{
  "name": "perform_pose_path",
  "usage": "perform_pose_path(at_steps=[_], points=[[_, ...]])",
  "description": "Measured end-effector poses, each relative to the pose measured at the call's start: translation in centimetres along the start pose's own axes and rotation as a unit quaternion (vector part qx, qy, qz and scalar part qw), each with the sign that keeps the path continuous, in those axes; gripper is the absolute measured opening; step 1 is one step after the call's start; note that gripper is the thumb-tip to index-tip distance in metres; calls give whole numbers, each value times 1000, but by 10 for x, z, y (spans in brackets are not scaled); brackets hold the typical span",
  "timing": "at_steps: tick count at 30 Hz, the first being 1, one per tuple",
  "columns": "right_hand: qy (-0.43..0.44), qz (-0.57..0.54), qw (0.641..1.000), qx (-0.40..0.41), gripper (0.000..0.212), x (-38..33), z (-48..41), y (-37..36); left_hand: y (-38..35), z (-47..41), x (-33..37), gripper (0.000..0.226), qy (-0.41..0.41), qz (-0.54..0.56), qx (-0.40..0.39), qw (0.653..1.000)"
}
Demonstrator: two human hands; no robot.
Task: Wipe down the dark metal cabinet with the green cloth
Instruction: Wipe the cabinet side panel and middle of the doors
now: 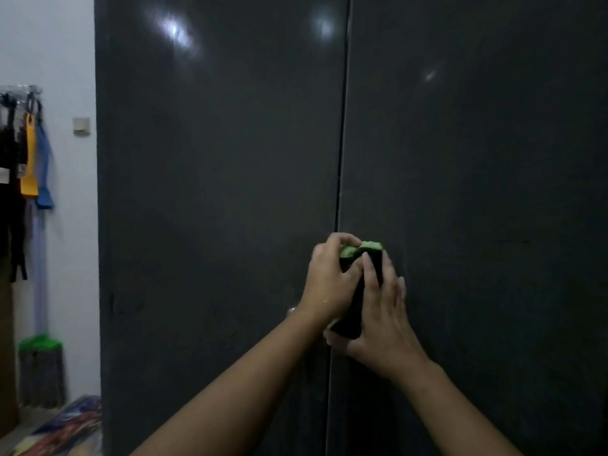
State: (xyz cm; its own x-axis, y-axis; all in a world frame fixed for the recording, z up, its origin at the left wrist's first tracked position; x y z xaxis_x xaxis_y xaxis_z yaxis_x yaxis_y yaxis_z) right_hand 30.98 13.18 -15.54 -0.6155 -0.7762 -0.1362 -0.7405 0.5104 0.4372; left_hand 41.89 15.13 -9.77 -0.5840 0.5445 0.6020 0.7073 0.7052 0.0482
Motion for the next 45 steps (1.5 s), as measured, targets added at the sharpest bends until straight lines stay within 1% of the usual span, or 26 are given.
perform_pose_path(at_steps=[2,4,5,6,7,10,12,14,16,18,20,21,22,24,25,26,27,32,34,36,38,40,41,42,43,45], points=[[-5,56,996,63,124,11,-14,10,-16,1,8,24,11,23,-65,998],[-14,76,989,127,99,31,-30,21,-25,7,9,39,-11,21,-132,991],[-11,69,984,161,85,41,-39,27,-24,11,9,48,-43,-11,-156,987],[1,60,979,194,73,50,-46,32,-21,16,8,55,-80,-58,-162,982],[16,51,973,224,65,55,-52,36,-16,19,5,58,-117,-108,-146,977],[40,10,961,273,58,55,-68,29,7,27,-13,53,-185,-257,-72,946],[97,2,967,236,60,40,-74,13,13,36,-38,50,-174,-311,-59,932],[210,33,968,132,64,23,-67,-9,18,46,-63,49,-172,-343,-38,922],[306,83,947,44,59,17,-54,-29,25,56,-88,50,-178,-368,-27,912],[370,107,923,17,49,17,-45,-34,31,69,-108,56,-191,-379,-39,905],[409,129,903,36,46,21,-48,-26,33,81,-118,53,-220,-384,-48,895],[403,140,902,63,47,22,-56,-19,33,86,-121,50,-227,-385,-46,893],[371,143,912,103,47,22,-68,-10,33,88,-123,49,-229,-388,-44,892],[264,109,940,185,46,17,-94,7,32,88,-124,50,-231,-398,-49,886],[226,84,948,208,46,12,-105,10,32,87,-125,51,-235,-403,-54,883],[211,67,952,211,46,5,-113,8,32,87,-126,52,-240,-406,-57,880],[223,57,953,198,44,-1,-116,3,32,87,-126,52,-245,-408,-59,878],[388,56,919,48,38,-9,-80,-29,33,88,-129,57,-252,-417,-67,870],[425,62,903,8,35,-4,-62,-33,33,87,-131,56,-238,-424,-76,871],[430,69,900,-7,37,5,-56,-27,33,87,-131,57,-226,-428,-90,871],[388,60,919,39,40,18,-63,-11,32,88,-133,57,-231,-431,-102,867],[265,34,953,145,45,37,-74,10,33,87,-135,60,-240,-424,-102,867],[201,21,961,188,48,45,-75,17,34,86,-136,66,-241,-420,-100,869],[165,12,963,212,49,49,-71,20,34,86,-136,74,-244,-416,-96,871],[158,6,963,217,49,51,-63,19,35,85,-135,80,-246,-412,-90,873],[202,7,964,172,47,57,-39,11,36,87,-133,83,-254,-404,-73,876]])
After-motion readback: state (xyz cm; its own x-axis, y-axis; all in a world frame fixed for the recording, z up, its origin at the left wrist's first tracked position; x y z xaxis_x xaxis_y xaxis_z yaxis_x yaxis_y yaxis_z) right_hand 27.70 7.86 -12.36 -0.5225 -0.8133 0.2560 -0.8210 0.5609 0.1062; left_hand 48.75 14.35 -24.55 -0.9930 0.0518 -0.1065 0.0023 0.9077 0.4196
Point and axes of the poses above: each hand's wrist, its own z-axis away from the middle knuckle, its own y-axis out of the back of the hand, x = y × z, the point moved 5 cm from there along -z, towards the middle knuckle, and after that the axes turned 14 degrees about x, right-handed, at the moved point
